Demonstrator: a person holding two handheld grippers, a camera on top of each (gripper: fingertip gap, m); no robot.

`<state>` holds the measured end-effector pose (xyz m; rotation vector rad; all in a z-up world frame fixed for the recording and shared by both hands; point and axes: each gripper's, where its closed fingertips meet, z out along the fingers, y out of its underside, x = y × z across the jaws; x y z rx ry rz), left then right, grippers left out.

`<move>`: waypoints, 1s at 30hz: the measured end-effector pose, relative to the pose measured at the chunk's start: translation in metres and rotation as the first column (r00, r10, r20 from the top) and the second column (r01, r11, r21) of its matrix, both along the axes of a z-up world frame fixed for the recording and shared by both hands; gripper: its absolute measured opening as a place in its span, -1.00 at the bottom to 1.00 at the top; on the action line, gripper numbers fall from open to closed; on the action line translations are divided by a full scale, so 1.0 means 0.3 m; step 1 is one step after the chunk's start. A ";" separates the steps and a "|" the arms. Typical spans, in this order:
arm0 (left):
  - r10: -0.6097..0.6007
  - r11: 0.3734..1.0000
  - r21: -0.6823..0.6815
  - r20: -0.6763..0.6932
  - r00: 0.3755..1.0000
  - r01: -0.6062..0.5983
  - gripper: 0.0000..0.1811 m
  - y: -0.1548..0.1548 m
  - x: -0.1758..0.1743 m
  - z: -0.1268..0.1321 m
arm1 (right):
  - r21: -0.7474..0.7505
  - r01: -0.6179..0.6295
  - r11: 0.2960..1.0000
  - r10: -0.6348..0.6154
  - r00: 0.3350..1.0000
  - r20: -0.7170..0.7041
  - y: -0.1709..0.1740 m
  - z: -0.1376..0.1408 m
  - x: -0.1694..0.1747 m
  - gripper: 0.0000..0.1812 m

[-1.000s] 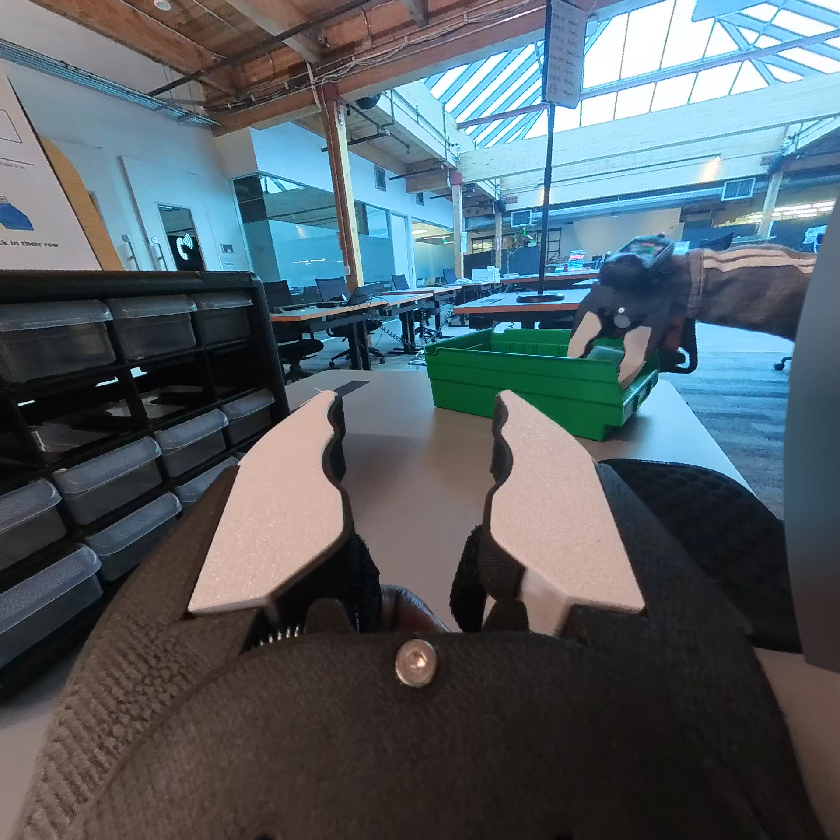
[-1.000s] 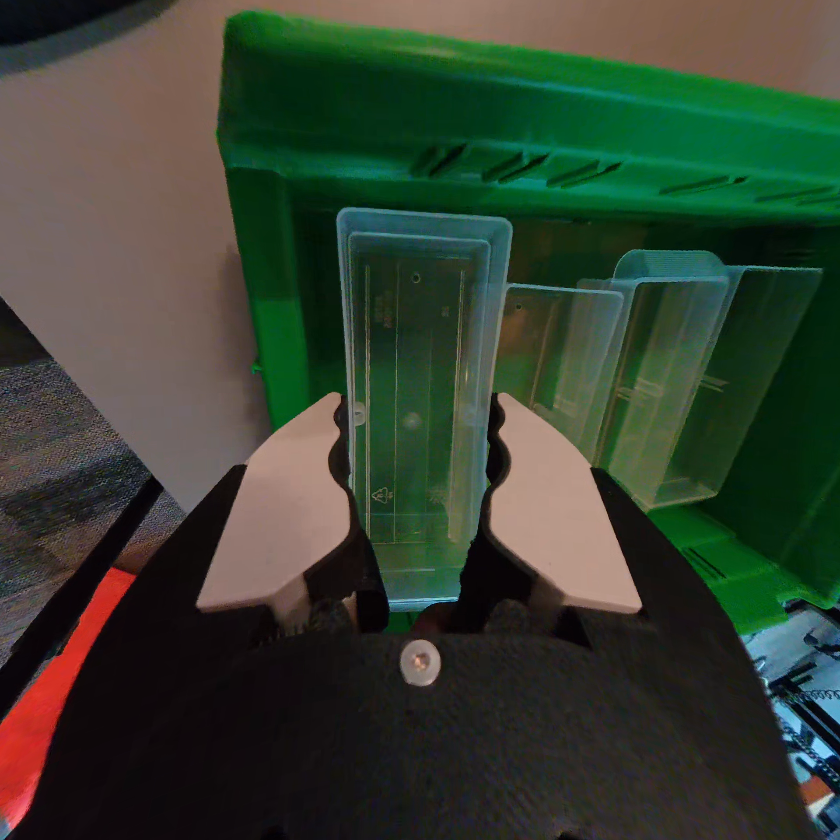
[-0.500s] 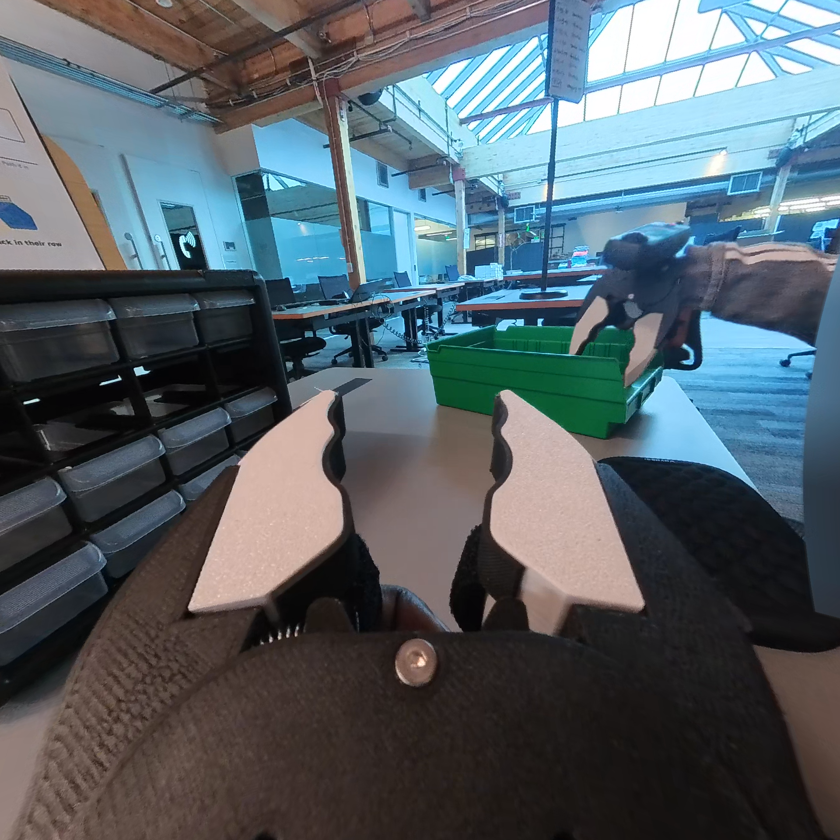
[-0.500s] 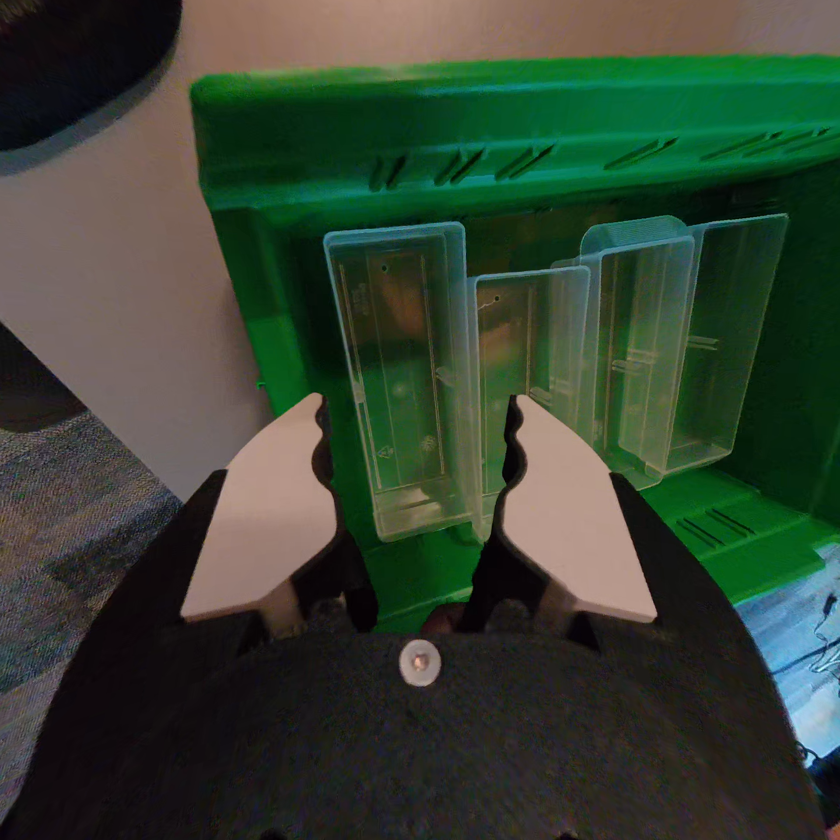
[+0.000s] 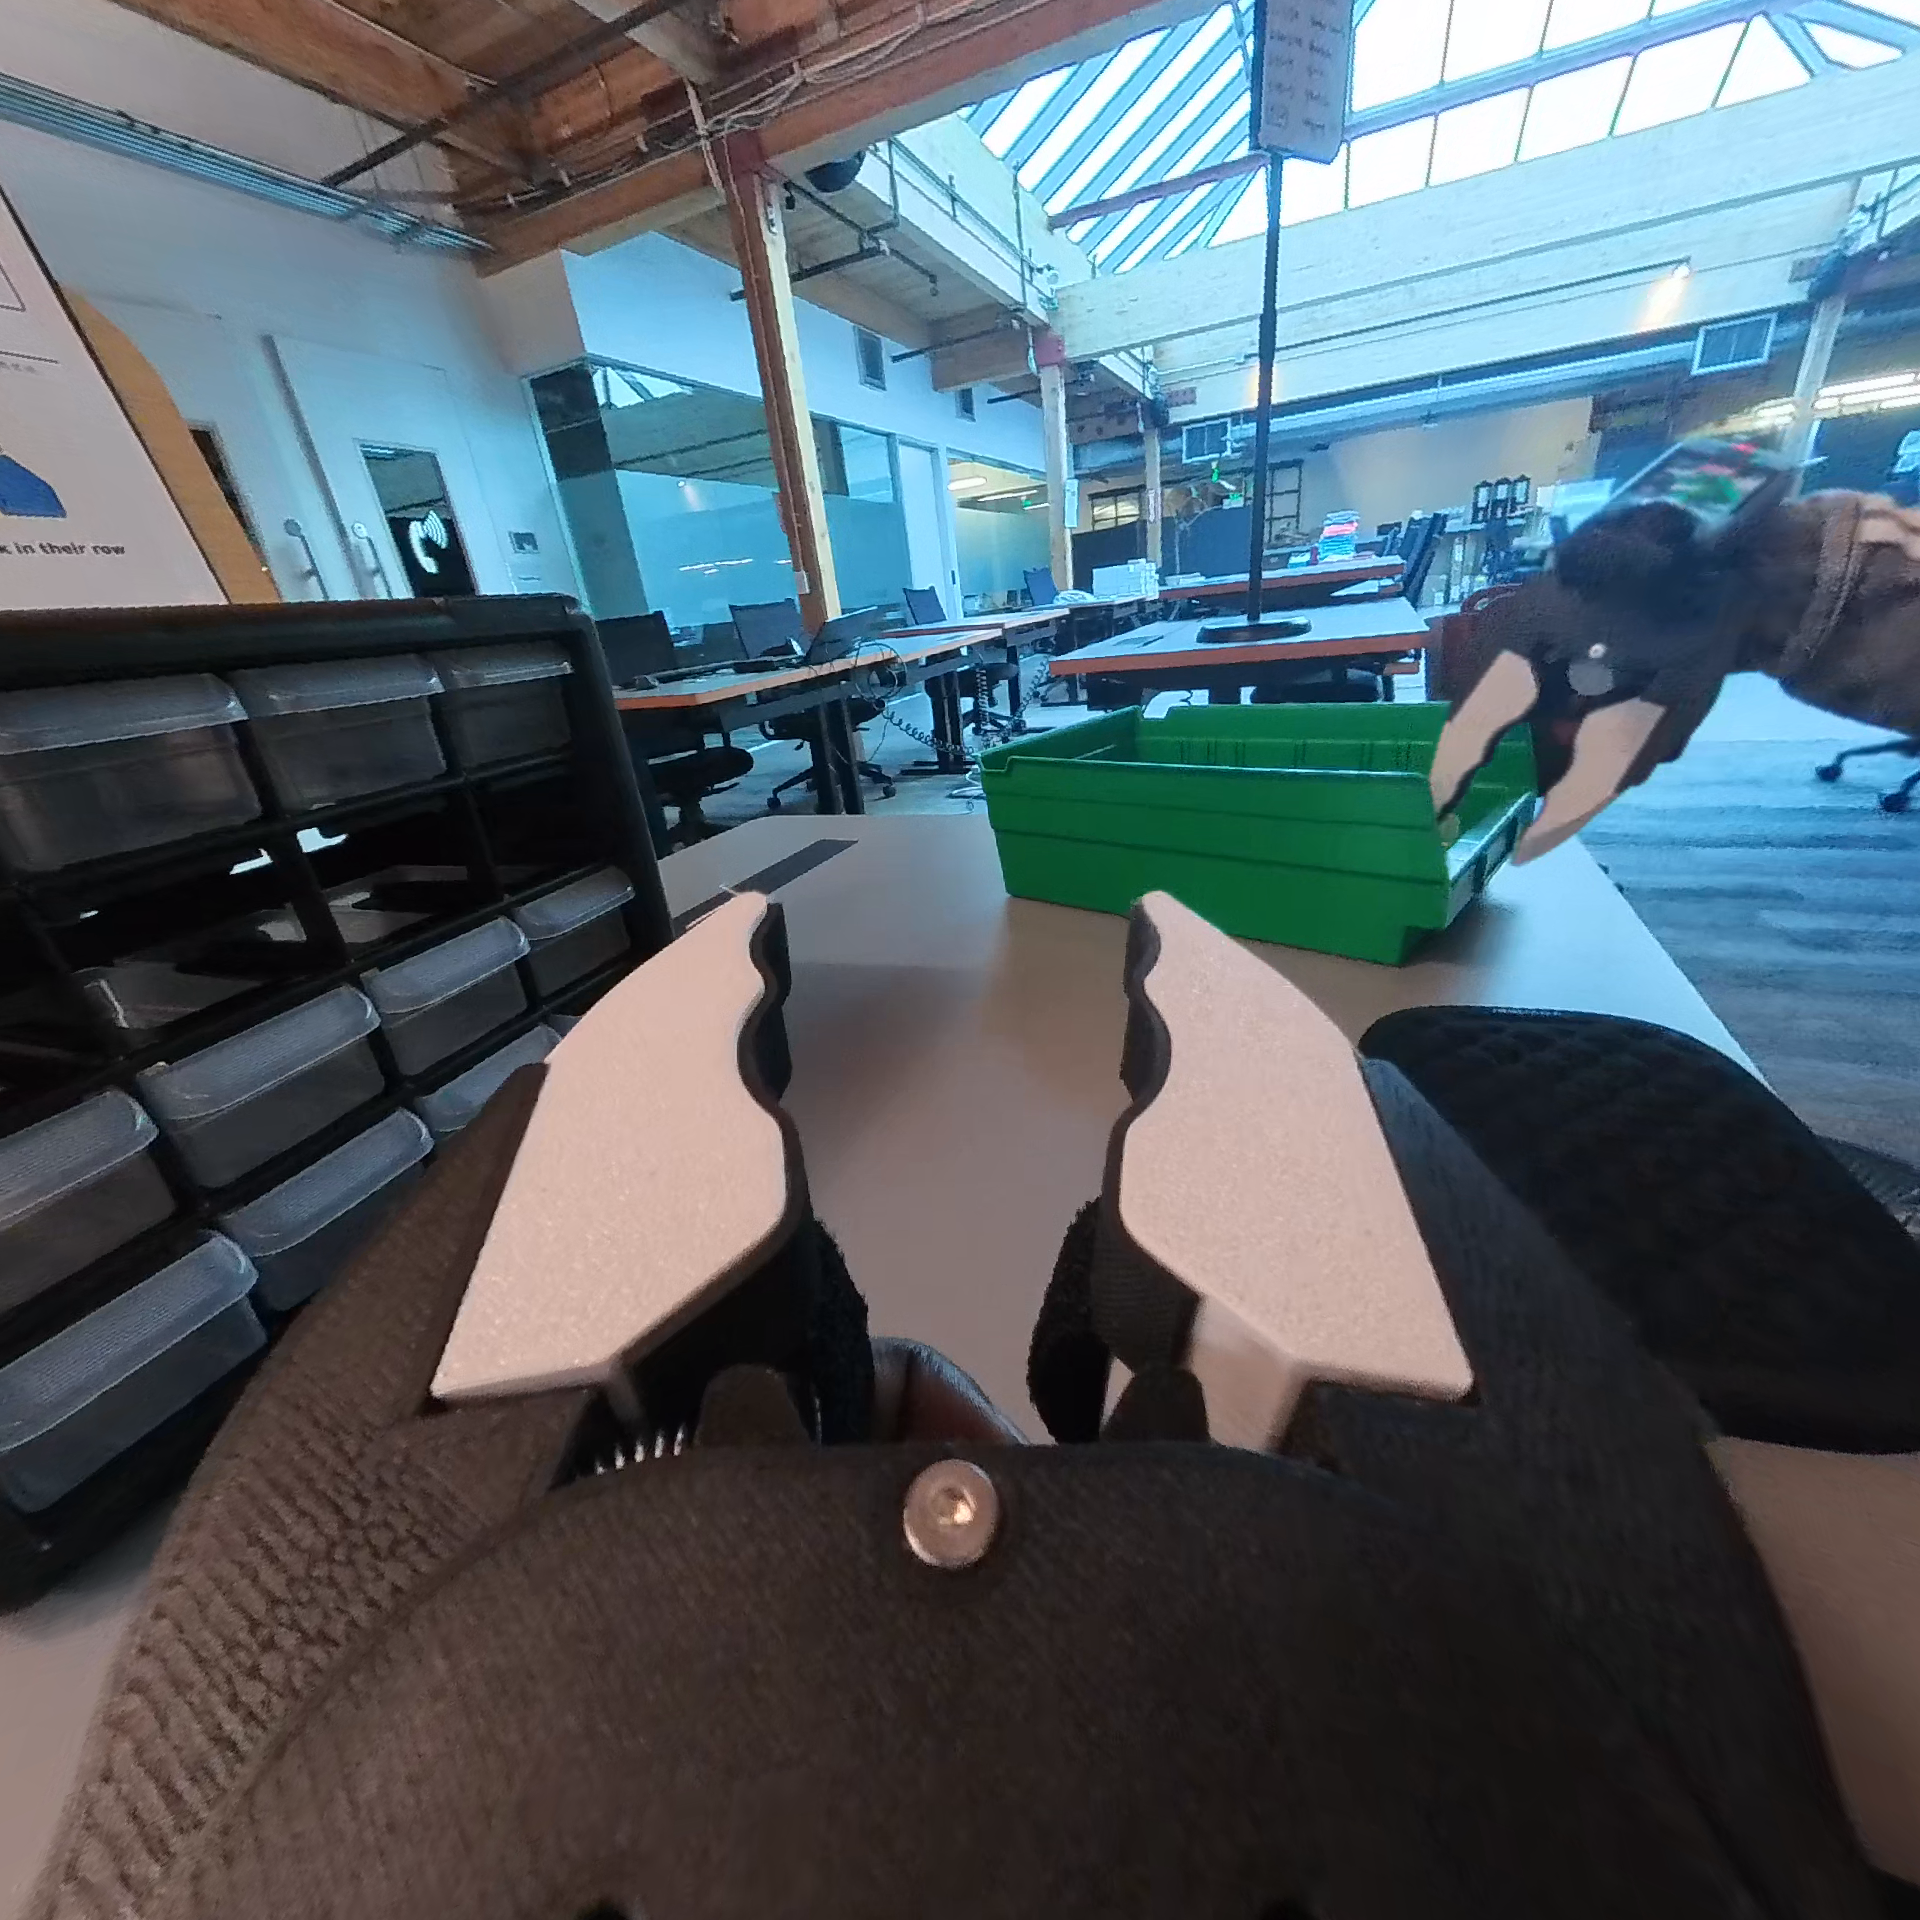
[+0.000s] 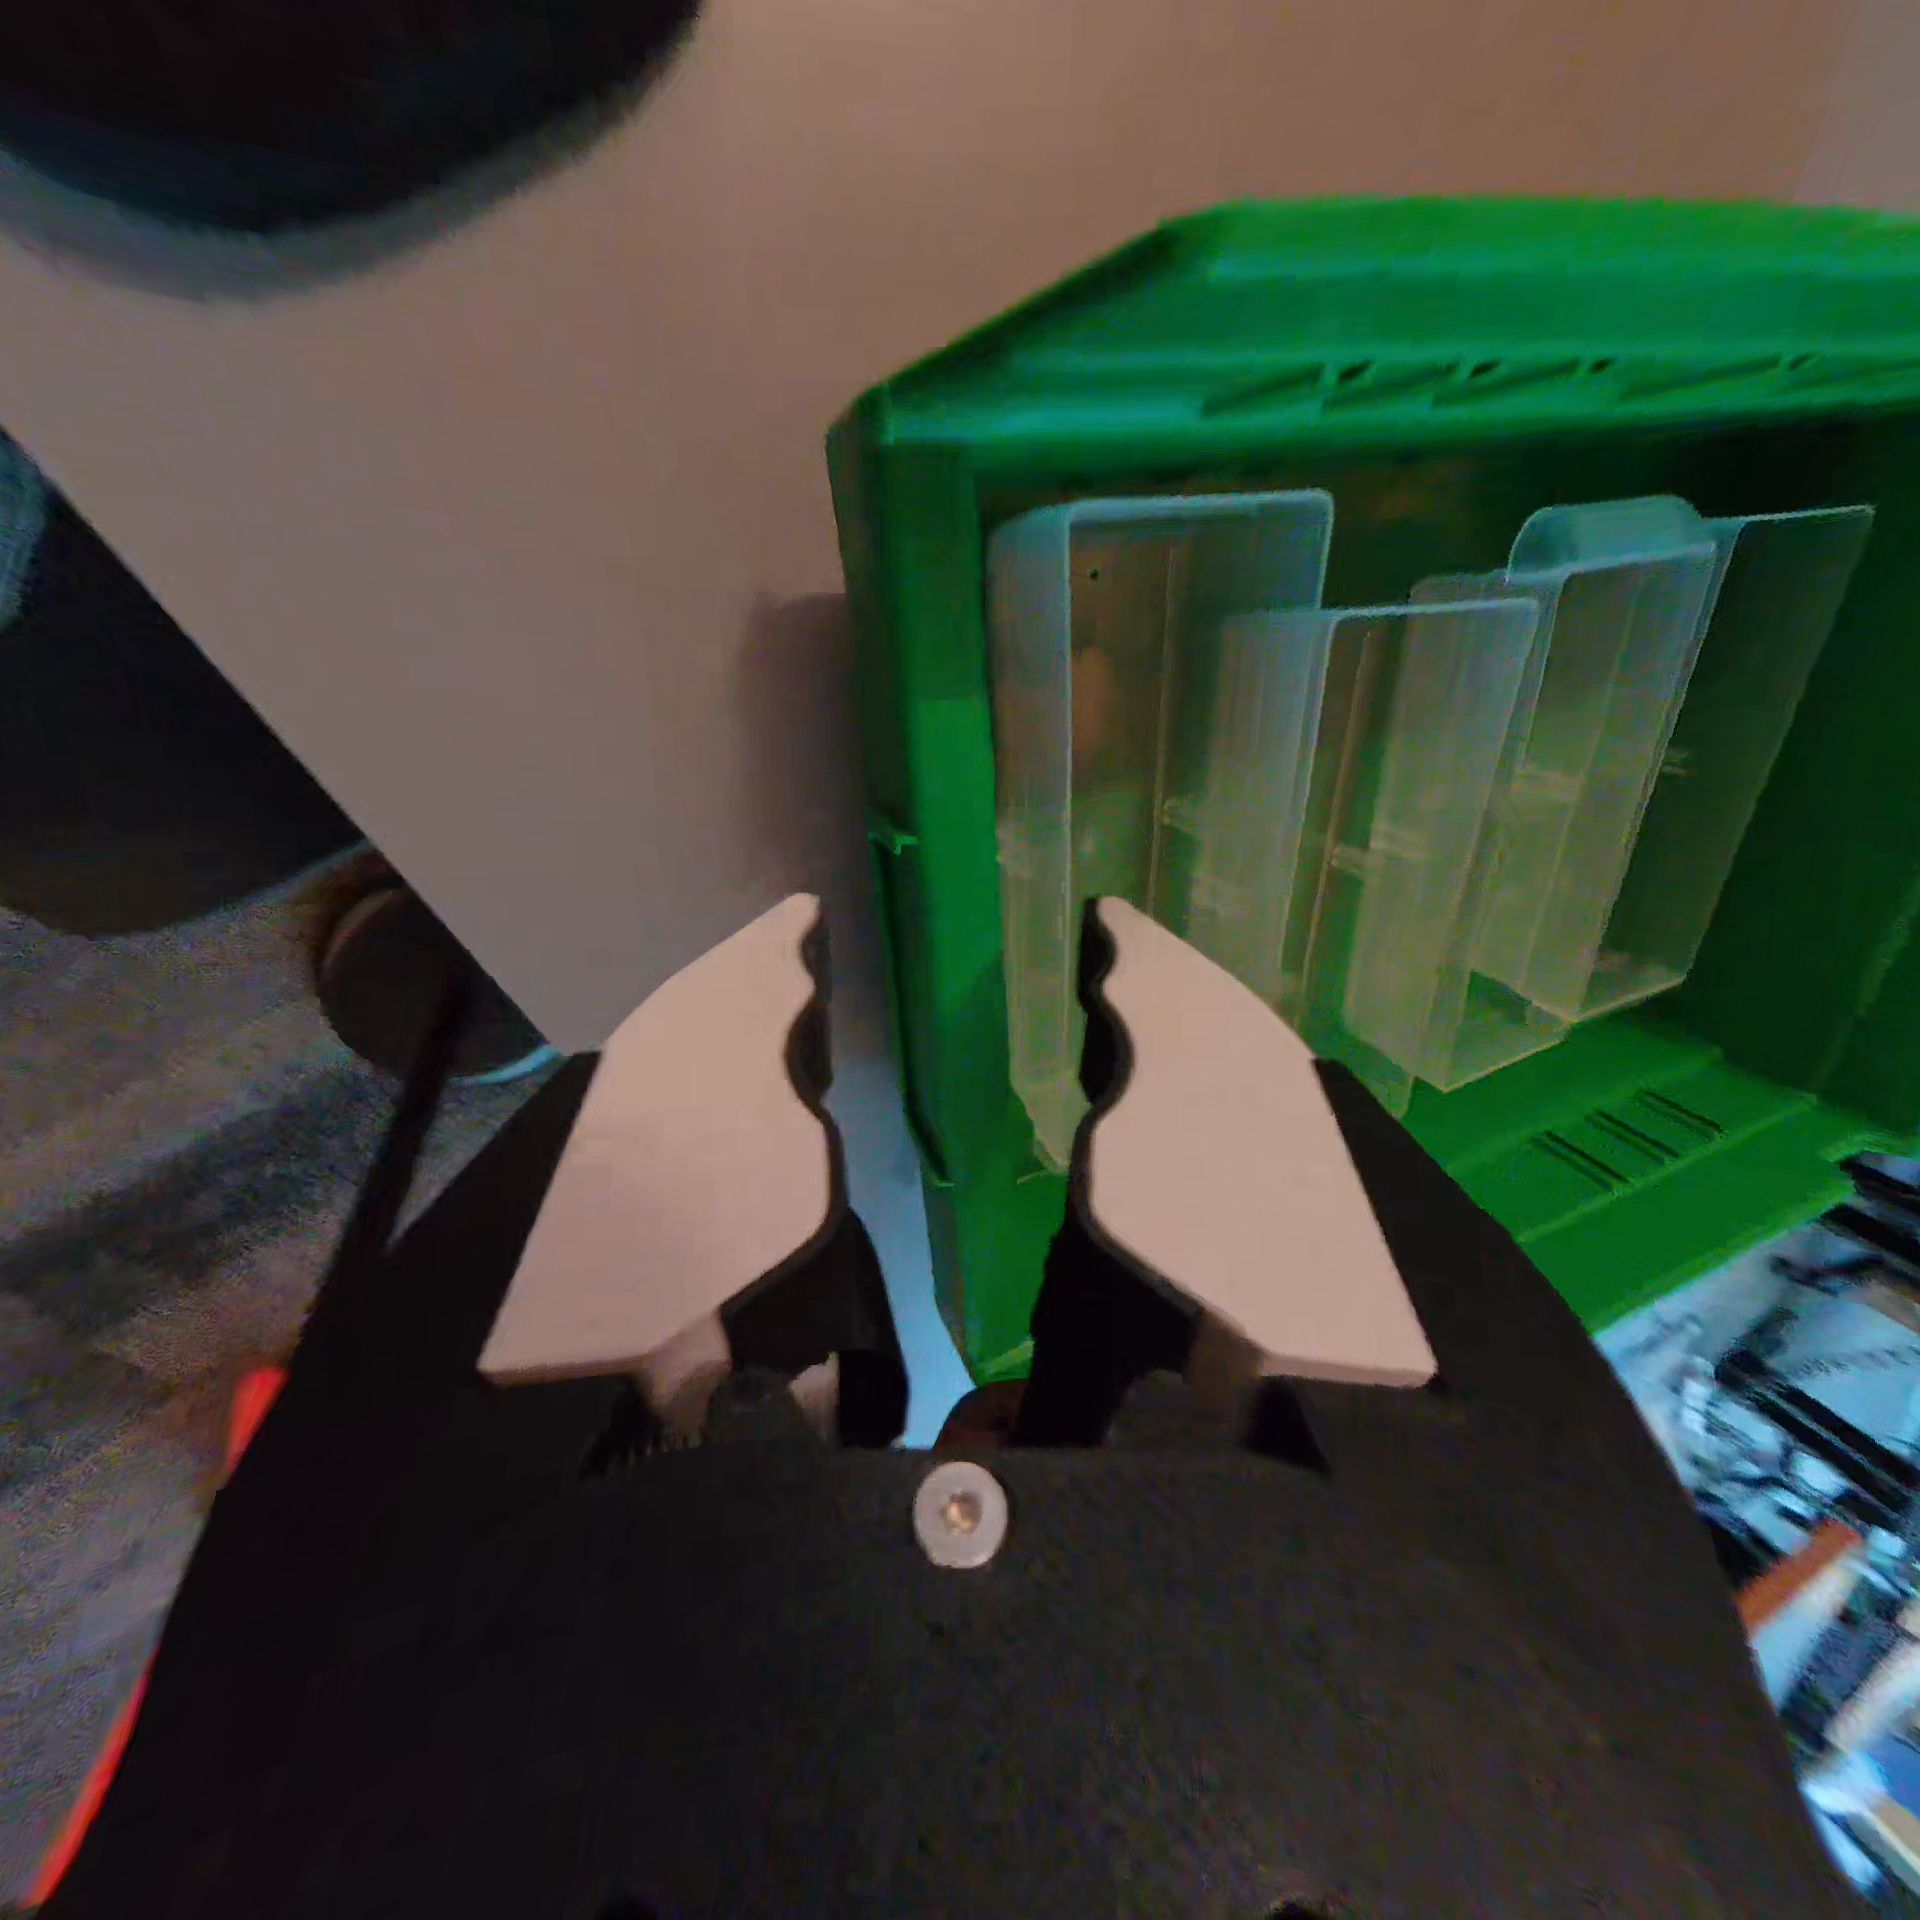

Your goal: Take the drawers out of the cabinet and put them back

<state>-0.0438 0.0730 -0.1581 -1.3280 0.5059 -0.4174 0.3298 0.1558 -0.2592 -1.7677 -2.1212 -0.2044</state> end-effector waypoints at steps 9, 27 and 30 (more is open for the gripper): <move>0.007 1.000 -0.002 -0.021 1.000 -0.007 -0.32 0.003 0.001 -0.008 | 0.087 -0.148 0.985 0.146 0.989 0.021 0.008 -0.039 -0.102 -0.75; 0.005 1.000 0.012 -0.018 1.000 -0.005 -0.32 -0.002 -0.001 0.003 | 0.108 0.093 0.990 -0.076 0.986 -0.148 0.129 -0.033 -0.685 -0.71; 0.003 1.000 0.013 -0.006 1.000 -0.003 -0.32 -0.003 -0.006 0.008 | 0.062 0.157 0.986 -0.143 0.972 -0.187 0.122 -0.025 -0.770 -0.73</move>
